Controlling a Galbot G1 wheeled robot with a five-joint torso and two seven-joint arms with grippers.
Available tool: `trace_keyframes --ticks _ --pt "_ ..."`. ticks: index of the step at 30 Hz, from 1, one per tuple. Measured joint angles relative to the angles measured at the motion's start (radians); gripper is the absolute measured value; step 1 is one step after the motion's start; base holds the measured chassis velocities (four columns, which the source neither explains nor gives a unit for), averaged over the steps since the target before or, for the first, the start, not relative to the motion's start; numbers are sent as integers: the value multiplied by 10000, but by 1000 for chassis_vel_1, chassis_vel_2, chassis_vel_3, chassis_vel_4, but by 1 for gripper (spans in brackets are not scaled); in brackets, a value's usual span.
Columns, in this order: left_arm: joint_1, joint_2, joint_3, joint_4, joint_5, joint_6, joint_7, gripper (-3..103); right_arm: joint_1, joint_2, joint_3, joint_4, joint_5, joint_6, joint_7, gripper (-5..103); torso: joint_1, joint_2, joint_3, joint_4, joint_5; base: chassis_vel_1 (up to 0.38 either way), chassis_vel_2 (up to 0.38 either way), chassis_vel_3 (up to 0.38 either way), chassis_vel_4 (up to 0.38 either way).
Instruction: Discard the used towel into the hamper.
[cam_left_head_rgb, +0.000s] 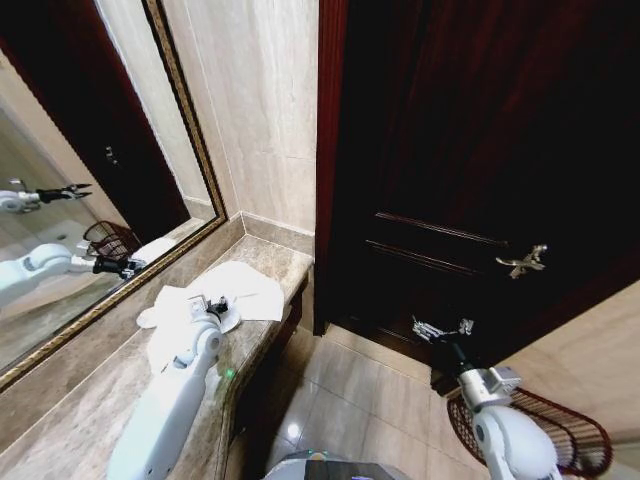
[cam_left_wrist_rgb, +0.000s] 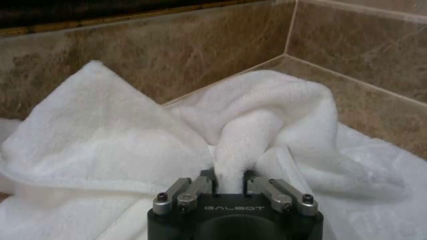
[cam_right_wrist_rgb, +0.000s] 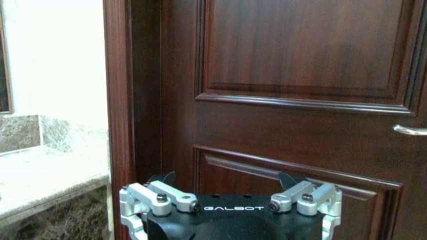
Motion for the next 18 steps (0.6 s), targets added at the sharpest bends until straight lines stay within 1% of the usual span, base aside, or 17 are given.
trace_keyframes --ticks 1,2,4,5,6,7,8,9,10,12,13,15,16,17,18 --pt "9 -18 15 -36 60 -174 29 19 0 -10 24 4 0 6 12 100 0 -1 0 0 -3 0 0 0 0" --pt "9 -18 15 -36 60 -174 29 19 0 -10 24 4 0 6 12 100 0 -1 0 0 -3 0 0 0 0" --pt "74 -54 18 -196 428 -788 185 11 0 -21 55 31 8 7 45 100 1 -2 1 -1 -6 0 0 0 0" --pt "121 -71 7 -308 709 -1237 329 11 0 -20 57 44 9 10 49 100 1 -2 1 0 -4 0 0 0 0" --pt "190 -79 -24 -436 1023 -1724 519 8 -3 -14 56 56 9 13 54 100 1 -2 1 -1 -4 0 0 0 0" --pt "190 -79 -24 -436 1023 -1724 519 8 -3 -14 56 56 9 13 54 100 1 -2 1 -1 -4 0 0 0 0" --pt "331 -80 -105 -662 1457 -2393 866 7 -7 -3 41 59 6 15 56 100 1 -3 1 -1 -4 0 0 0 0" --pt "485 -66 -234 -937 1835 -2922 1200 7 4 17 22 55 -14 30 56 100 0 -2 1 0 -4 0 0 0 0" --pt "485 -66 -234 -937 1835 -2922 1200 7 4 17 22 55 -14 30 56 100 0 -2 1 0 -4 0 0 0 0" --pt "792 -34 -521 -1551 2341 -3762 1759 7 44 74 -7 47 -35 62 64 100 0 -2 1 0 -4 0 0 0 0" --pt "792 -34 -521 -1551 2341 -3762 1759 7 44 74 -7 47 -35 62 64 100 0 -2 1 0 -4 0 0 0 0" --pt "1150 -21 -824 -2311 2776 -4541 2255 7 51 131 -8 108 -48 160 128 100 1 -3 1 0 -4 0 0 0 0" --pt "1230 -21 -877 -2477 2855 -4676 2361 7 51 139 -4 126 -50 174 141 100 1 -3 1 0 -4 0 0 0 0" --pt "1230 -21 -877 -2477 2855 -4676 2361 7 51 139 -4 126 -50 174 141 100 1 -3 1 0 -4 0 0 0 0" --pt "1591 -27 -1071 -3238 3105 -5114 2811 7 27 190 36 270 -47 243 221 100 0 -2 0 0 -2 0 0 0 0"
